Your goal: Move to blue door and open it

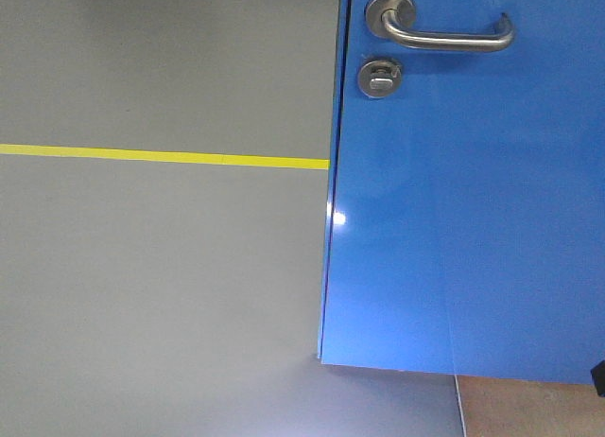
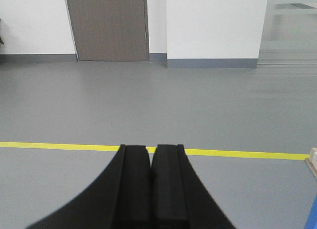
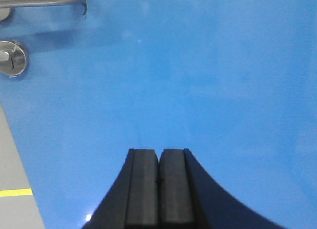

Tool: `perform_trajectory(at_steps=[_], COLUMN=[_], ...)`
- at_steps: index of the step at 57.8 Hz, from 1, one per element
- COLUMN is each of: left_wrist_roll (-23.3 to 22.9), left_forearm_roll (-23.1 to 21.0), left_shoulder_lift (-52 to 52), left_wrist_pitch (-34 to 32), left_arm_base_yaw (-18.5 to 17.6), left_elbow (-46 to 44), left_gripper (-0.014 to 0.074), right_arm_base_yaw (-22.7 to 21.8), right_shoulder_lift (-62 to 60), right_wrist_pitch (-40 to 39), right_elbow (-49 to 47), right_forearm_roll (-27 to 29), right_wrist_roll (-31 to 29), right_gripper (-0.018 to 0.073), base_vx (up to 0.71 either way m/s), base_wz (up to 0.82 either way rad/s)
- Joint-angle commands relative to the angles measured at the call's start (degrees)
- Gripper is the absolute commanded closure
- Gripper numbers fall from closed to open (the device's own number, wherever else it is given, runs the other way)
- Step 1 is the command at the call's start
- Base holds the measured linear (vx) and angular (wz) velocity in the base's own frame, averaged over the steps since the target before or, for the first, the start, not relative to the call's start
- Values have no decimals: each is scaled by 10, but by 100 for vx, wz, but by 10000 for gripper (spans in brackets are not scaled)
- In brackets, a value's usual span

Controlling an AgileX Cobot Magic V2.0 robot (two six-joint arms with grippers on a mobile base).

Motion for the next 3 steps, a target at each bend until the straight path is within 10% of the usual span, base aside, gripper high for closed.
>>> perform_trajectory(at_steps=[1, 3], left_wrist_roll=[-4, -4], left_forearm_roll=[-2, -2], left_shoulder_lift=[-8, -8], left_wrist_pitch=[-48, -48], left_arm_base_yaw=[-1, -1], left_elbow=[-14, -14], left_gripper=[524, 524], right_arm_base_yaw=[1, 1], right_shoulder_lift=[-9, -9], right_wrist_pitch=[-46, -46], right_elbow=[1, 1], right_forearm_roll=[0, 0], right_wrist_roll=[-1, -1], right_gripper=[548, 548], base_vx=[0, 0], base_wz=[0, 0])
